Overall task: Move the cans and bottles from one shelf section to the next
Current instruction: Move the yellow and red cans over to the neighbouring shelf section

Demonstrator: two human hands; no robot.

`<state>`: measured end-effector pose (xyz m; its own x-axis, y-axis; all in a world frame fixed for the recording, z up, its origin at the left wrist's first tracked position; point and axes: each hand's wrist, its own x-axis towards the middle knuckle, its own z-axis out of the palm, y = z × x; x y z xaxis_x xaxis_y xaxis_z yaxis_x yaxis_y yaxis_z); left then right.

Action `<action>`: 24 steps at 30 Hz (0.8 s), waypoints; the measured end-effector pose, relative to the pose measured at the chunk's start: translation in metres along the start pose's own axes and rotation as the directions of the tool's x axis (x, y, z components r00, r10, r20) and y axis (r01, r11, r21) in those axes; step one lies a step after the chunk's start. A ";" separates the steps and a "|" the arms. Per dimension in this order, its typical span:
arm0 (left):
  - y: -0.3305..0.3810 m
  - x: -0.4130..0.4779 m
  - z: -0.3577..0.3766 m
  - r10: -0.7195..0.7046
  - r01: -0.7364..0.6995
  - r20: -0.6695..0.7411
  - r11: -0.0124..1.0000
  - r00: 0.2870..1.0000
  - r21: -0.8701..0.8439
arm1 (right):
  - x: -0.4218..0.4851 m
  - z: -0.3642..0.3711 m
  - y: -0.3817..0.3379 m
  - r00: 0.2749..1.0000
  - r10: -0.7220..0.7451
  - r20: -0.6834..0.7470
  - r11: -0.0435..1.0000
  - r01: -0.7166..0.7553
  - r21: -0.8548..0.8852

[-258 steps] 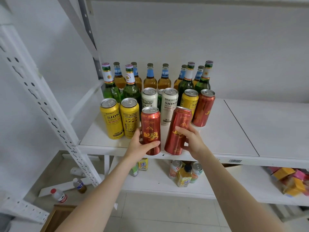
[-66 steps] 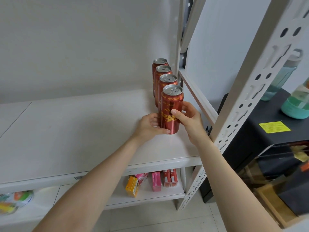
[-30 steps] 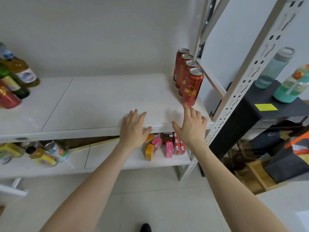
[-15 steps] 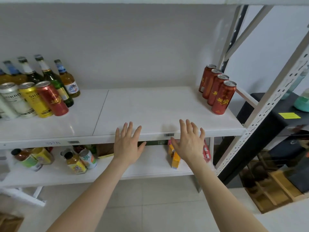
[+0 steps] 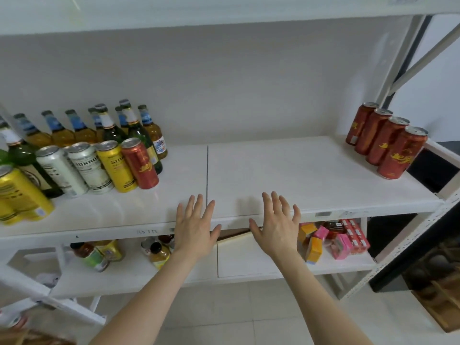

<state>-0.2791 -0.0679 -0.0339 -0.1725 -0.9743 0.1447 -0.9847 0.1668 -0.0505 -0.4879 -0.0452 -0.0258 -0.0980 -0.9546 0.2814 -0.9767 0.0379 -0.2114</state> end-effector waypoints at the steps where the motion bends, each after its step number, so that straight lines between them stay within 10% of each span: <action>1: -0.010 0.003 0.001 -0.002 0.002 -0.006 1.000 1.000 0.002 | 0.003 0.005 -0.010 1.000 -0.007 -0.002 1.000 0.007 0.001; 24: -0.358 -0.068 0.005 -0.019 0.015 -0.057 0.997 0.998 -0.074 | -0.012 0.075 -0.355 0.999 -0.008 -0.033 1.000 0.007 -0.014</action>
<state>0.0850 -0.0621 -0.0303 -0.1548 -0.9672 0.2015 -0.9863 0.1632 0.0253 -0.1255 -0.0697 -0.0241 -0.0967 -0.9447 0.3135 -0.9799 0.0352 -0.1961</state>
